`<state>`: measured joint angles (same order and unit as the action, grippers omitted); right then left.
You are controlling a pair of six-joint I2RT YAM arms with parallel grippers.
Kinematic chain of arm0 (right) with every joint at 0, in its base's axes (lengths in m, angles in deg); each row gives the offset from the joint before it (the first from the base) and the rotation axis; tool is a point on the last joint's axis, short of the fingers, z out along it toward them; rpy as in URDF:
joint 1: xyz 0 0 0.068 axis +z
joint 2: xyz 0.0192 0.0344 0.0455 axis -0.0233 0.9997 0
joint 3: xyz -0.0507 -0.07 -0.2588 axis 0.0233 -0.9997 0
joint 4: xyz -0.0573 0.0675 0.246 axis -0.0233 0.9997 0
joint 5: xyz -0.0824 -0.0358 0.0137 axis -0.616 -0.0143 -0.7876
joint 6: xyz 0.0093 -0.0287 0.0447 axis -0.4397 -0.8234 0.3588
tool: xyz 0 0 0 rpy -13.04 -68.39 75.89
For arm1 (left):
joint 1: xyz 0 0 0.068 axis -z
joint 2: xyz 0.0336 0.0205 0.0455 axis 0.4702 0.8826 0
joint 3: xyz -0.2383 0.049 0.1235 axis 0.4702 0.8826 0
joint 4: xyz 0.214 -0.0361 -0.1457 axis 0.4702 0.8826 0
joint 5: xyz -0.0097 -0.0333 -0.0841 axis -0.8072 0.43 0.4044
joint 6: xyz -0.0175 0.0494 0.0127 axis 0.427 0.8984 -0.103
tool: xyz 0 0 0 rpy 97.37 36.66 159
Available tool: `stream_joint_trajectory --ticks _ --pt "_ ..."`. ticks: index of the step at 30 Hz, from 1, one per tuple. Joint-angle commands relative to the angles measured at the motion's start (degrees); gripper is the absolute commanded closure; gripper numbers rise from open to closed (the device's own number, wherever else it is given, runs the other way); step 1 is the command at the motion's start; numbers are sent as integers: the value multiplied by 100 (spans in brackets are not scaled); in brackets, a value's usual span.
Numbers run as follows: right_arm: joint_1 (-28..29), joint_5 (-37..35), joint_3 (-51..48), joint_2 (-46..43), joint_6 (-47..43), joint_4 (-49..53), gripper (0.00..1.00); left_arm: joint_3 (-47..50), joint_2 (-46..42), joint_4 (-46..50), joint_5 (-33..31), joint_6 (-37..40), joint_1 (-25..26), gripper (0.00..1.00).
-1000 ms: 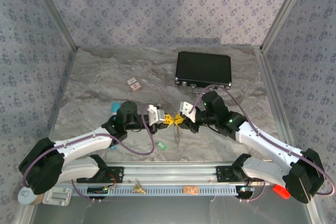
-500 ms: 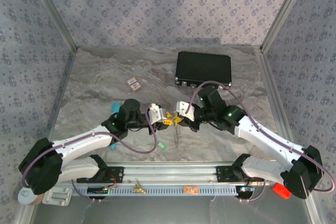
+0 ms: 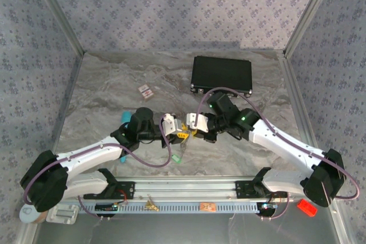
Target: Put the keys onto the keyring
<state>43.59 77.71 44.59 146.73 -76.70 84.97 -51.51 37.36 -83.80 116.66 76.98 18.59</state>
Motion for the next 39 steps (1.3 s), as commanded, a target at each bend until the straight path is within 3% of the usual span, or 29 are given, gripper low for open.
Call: stream_joint_trajectory --ticks 1,8,13,16,18,23,29,39 --pt "90 34 228 -5 -129 126 100 -216 -68 24 199 87 38 79" --pt "204 119 279 31 -121 44 100 -279 5 43 134 130 34 89" --pt "177 223 228 -16 15 -162 100 -272 17 33 146 140 34 91" --pt "45 255 93 -209 317 -429 99 -276 50 -7 187 148 36 100" --pt "-124 259 -105 -418 621 -648 77 -216 10 -135 161 124 31 100" --pt "-365 296 -897 -1000 1168 -1134 62 48 -6 -893 36 -368 33 100" --pt "-302 222 -1490 -1240 1706 -1824 61 284 14 -1499 -88 -797 34 100" --pt "-234 485 -1540 -975 1820 -2270 61 257 14 -1527 -52 -814 34 100"
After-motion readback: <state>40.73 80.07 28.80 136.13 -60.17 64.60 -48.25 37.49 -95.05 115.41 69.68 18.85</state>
